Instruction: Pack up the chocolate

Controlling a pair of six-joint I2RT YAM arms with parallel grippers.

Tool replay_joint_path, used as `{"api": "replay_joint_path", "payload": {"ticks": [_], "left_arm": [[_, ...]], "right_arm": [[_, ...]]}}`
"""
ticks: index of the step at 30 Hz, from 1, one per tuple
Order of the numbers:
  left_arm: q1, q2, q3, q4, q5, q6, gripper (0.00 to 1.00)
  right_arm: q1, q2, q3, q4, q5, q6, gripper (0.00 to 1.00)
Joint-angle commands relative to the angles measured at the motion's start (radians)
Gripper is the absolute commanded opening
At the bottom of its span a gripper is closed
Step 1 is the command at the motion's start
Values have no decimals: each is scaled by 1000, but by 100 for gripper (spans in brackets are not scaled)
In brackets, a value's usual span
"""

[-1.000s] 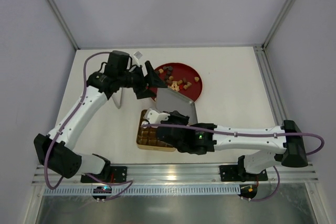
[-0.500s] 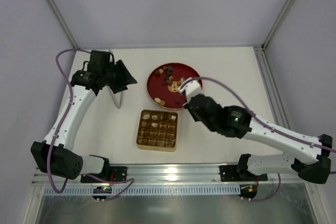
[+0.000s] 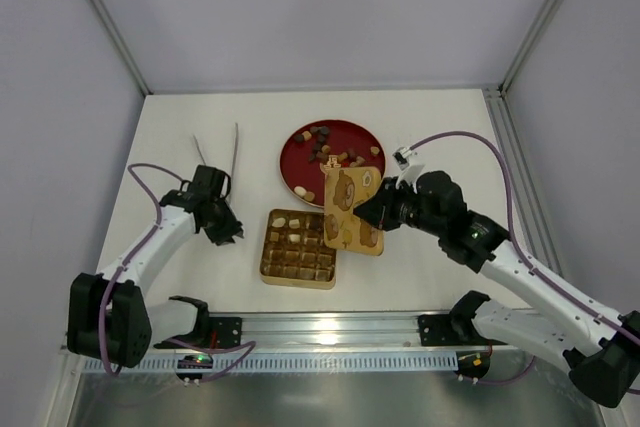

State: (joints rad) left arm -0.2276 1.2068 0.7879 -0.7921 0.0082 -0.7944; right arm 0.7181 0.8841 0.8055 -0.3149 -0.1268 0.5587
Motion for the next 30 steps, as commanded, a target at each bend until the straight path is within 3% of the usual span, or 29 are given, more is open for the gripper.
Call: {"api": "replay_joint_path", "payload": {"ticks": [1, 7, 12, 30], "left_arm": [[-10, -29, -48, 122, 41, -52, 27], [-124, -21, -124, 215, 21, -163, 25], [-153, 5, -141, 275, 19, -200, 24], [-335, 60, -115, 363, -31, -338, 25]], "right_arm": [[-48, -36, -101, 354, -207, 219, 4], [-115, -45, -262, 626, -286, 392, 4], [-144, 13, -356, 845, -346, 501, 4], [-166, 164, -491, 1080, -454, 575, 4]]}}
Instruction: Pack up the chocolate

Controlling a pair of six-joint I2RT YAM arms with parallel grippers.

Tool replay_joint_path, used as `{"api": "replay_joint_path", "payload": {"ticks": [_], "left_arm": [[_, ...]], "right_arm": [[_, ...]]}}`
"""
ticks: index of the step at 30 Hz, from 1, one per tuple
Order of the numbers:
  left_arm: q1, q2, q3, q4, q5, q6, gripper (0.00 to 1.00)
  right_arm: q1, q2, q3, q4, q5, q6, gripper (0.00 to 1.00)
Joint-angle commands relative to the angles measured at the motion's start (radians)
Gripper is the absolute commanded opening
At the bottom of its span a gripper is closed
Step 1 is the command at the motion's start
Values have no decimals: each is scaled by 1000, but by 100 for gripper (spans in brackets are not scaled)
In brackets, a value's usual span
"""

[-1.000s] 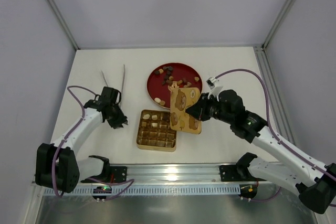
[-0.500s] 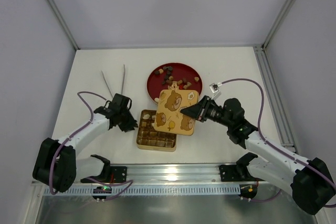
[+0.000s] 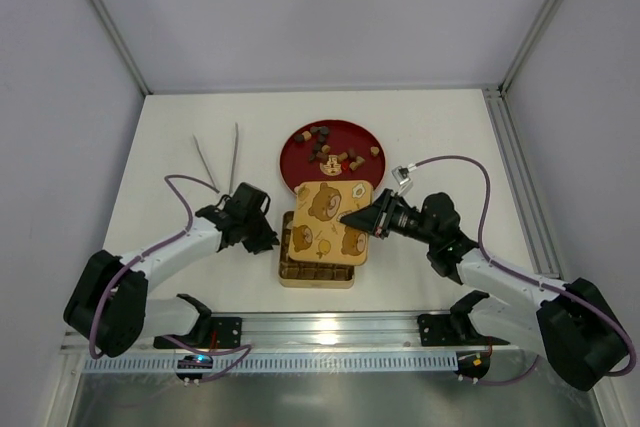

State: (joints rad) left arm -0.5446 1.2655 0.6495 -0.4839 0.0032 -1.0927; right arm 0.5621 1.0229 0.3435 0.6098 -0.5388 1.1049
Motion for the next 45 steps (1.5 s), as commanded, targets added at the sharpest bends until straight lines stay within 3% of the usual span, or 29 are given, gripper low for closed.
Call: {"api": "replay_joint_path", "payload": {"ticks": [1, 18, 28, 34, 40, 45], "left_arm": [[-23, 3, 25, 57, -25, -42, 25], [-26, 11, 52, 64, -8, -16, 31], [-26, 8, 61, 51, -9, -1, 32], [-26, 8, 62, 47, -14, 5, 32], [-26, 2, 65, 38, -23, 13, 32], [-26, 3, 68, 33, -25, 17, 32]], "right_arm": [[-11, 37, -34, 165, -49, 32, 4], [-14, 201, -116, 382, -115, 121, 4], [-14, 241, -110, 350, -125, 95, 5], [-19, 331, -132, 476, -147, 151, 6], [-25, 353, -138, 504, -147, 154, 22], [-31, 315, -126, 383, -141, 101, 34]]}}
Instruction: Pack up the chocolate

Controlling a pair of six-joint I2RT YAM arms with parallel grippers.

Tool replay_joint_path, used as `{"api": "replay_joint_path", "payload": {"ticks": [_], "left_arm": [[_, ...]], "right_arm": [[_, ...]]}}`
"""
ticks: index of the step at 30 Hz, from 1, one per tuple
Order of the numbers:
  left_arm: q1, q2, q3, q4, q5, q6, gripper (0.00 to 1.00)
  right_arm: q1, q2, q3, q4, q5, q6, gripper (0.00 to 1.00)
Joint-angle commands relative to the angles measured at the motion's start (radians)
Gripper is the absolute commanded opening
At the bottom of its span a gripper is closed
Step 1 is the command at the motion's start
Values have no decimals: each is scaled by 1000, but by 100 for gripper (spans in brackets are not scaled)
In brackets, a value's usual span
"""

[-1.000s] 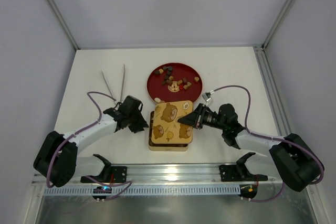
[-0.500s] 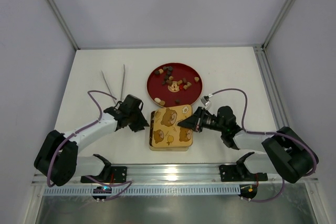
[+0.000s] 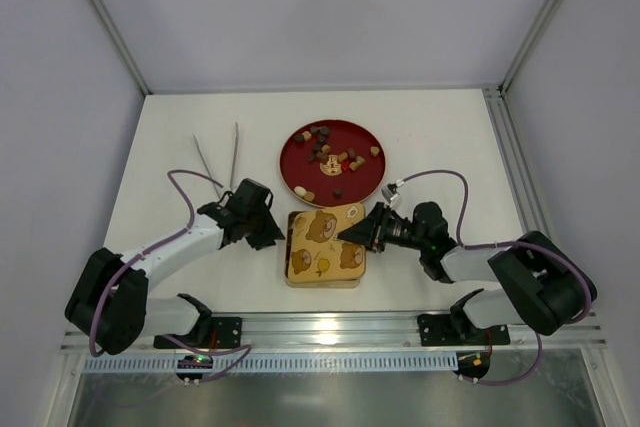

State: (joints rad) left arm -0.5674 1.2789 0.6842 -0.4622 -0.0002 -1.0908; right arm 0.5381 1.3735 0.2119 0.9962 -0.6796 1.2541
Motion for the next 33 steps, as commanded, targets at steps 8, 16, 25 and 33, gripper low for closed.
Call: {"api": "replay_joint_path", "payload": {"ticks": [8, 16, 25, 33], "left_arm": [[-3, -12, 35, 7, -21, 20, 32], [-3, -18, 32, -1, -29, 26, 32], [-3, -15, 37, -3, -23, 29, 32], [-3, -16, 35, -3, -20, 31, 32]], "right_arm": [[-39, -56, -11, -33, -15, -53, 42], [-53, -152, 6, -249, 5, -143, 50], [-76, -205, 29, -435, 31, -216, 51], [-78, -226, 69, -576, 57, -280, 52]]}}
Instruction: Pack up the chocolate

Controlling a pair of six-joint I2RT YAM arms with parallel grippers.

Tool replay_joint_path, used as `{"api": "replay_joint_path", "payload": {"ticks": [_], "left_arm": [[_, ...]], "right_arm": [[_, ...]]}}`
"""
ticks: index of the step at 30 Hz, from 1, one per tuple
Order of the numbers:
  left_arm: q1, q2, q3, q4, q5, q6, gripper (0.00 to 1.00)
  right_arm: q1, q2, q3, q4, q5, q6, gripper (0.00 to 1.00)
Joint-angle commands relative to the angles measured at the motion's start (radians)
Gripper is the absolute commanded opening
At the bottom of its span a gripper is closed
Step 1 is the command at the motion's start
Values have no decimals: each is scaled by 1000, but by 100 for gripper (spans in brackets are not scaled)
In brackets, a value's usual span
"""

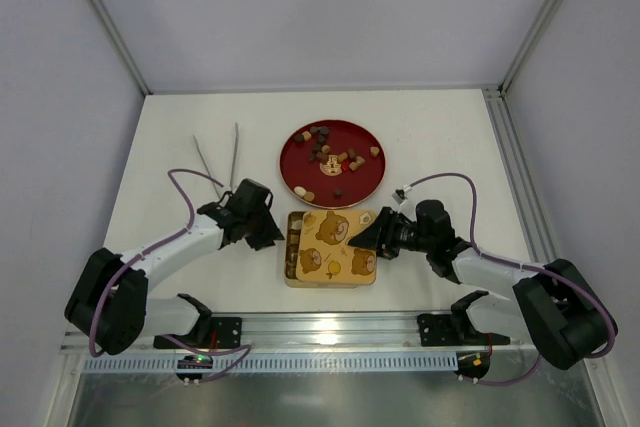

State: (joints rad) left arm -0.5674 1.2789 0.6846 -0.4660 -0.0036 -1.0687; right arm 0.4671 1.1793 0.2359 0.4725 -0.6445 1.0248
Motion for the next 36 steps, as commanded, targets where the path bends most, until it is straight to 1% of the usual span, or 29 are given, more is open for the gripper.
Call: {"api": "replay_joint_path", "payload": {"ticks": [1, 9, 18, 27, 29, 36], "left_arm": [[-3, -16, 35, 1, -15, 7, 32], [-3, -10, 35, 6, -4, 9, 33], [-3, -6, 38, 10, 1, 12, 33], [-3, -3, 39, 13, 1, 12, 33], [-3, -1, 41, 15, 26, 12, 33], [-5, -3, 38, 21, 39, 9, 32]], "right_arm": [[-8, -36, 49, -64, 25, -57, 52], [-13, -47, 109, -256, 94, -143, 52], [-15, -40, 146, -348, 152, -189, 53], [-13, -56, 189, -466, 246, -236, 53], [-13, -66, 192, -504, 262, -244, 53], [-8, -79, 209, -532, 290, -230, 53]]}}
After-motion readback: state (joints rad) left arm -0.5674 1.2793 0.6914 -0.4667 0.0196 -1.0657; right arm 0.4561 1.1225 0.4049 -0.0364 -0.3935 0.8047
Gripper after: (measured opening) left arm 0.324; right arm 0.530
